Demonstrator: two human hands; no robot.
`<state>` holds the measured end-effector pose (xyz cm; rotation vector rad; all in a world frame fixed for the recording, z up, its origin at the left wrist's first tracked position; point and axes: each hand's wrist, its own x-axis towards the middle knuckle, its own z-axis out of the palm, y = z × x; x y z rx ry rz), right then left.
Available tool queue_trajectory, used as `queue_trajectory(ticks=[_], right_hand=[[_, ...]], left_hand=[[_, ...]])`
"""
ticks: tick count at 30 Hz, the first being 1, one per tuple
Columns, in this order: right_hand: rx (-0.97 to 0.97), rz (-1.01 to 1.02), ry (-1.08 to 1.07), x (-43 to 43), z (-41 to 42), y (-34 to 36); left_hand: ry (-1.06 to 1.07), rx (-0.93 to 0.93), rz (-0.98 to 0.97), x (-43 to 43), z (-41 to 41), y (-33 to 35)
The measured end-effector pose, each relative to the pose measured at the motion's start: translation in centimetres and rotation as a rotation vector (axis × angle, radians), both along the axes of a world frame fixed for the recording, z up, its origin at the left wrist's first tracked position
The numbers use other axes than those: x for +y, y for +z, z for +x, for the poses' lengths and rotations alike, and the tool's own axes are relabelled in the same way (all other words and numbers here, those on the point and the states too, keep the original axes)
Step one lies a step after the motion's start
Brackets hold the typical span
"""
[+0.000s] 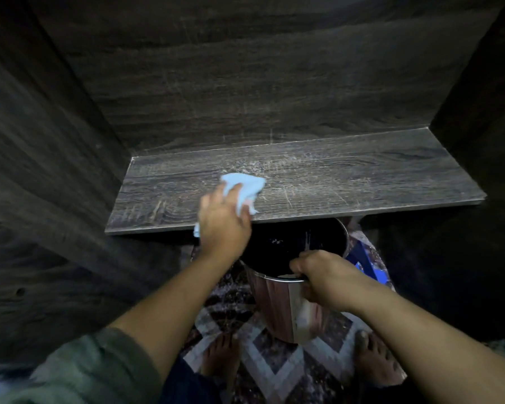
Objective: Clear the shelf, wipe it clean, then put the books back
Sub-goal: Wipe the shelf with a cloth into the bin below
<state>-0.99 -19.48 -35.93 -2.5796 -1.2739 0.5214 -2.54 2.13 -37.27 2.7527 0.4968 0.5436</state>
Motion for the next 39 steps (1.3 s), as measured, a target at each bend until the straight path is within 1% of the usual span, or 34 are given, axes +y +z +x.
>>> queue_trajectory(ticks=[3,4,5,6,8,9,11,12,13,15,18,19,20,21,24,26,28,31,32,33,35,36,37,39], right_hand=[[0.014,-0.026,-0.029,-1.4,0.4,-0.1],[0.024,-0.033,-0.042,-2.0,0.6,0.0],[0.036,-0.036,-0.06,-2.6,0.9,0.0],[0.047,-0.044,-0.081,-3.1,1.1,0.0],[0.065,-0.07,-0.124,-4.4,1.7,-0.2],[0.077,-0.081,-0.147,-5.0,2.0,-0.3],[0.094,-0.091,-0.181,-6.1,2.2,-0.6],[0.093,-0.094,-0.188,-6.4,2.3,-0.6],[0.088,-0.098,-0.193,-6.7,2.4,-0.6],[0.065,-0.109,-0.192,-6.9,2.4,-0.4],[0.066,-0.102,-0.19,-6.9,2.3,-0.3],[0.075,-0.09,-0.183,-6.9,2.2,-0.3],[0.08,-0.078,-0.168,-6.9,2.1,-0.3],[0.079,-0.068,-0.15,-6.9,2.0,-0.3],[0.062,-0.052,-0.119,-6.8,1.8,-0.1],[0.061,-0.064,-0.109,-6.5,1.6,0.0],[0.058,-0.085,-0.103,-6.0,1.6,0.0],[0.053,-0.091,-0.14,-5.2,1.6,-0.4],[0.041,-0.087,-0.158,-4.9,1.6,-0.7],[0.021,-0.085,-0.17,-4.5,1.5,-1.1],[-0.027,-0.072,-0.202,-3.7,1.4,-2.0],[-0.048,-0.067,-0.214,-3.3,1.4,-2.6],[-0.078,-0.06,-0.22,-3.0,1.4,-3.2],[-0.122,-0.055,-0.223,-2.7,1.3,-4.4]], left_hand=[[-0.316,-0.092,-0.136,-4.6,1.4,0.2],[-0.374,-0.131,-0.175,-5.4,2.0,0.4],[-0.38,-0.175,-0.188,-5.8,2.6,0.7],[-0.34,-0.223,-0.179,-5.7,3.3,0.9],[-0.152,-0.297,-0.137,-4.9,4.8,1.5],[-0.045,-0.258,-0.128,-4.4,5.3,2.0],[0.133,-0.029,-0.097,-3.5,6.1,2.0],[0.142,0.081,-0.059,-3.3,6.3,1.7],[0.076,0.144,-0.007,-3.3,6.4,1.4],[-0.191,0.162,0.037,-3.8,6.0,1.1],[-0.622,0.156,-0.079,-6.1,4.0,2.0],[-0.722,0.172,-0.12,-6.9,3.2,2.6],[-0.777,0.167,-0.158,-7.3,2.6,3.2],[-0.788,0.137,-0.18,-7.4,2.3,3.9],[-0.7,-0.033,-0.164,-5.7,3.4,6.0],[-0.651,-0.077,-0.123,-4.4,5.1,6.9],[-0.621,-0.017,-0.05,-3.8,6.7,6.9],[-0.484,0.211,0.117,-4.9,6.9,6.0],[-0.425,0.229,0.118,-5.5,6.3,5.8],[-0.375,0.209,0.087,-5.9,5.3,5.6],[-0.329,0.141,0.024,-6.4,2.6,5.8],[-0.325,0.144,0.035,-6.4,1.0,6.1],[-0.325,0.173,0.069,-6.3,-0.5,6.2],[-0.296,0.295,0.132,-6.0,-2.9,6.4]])
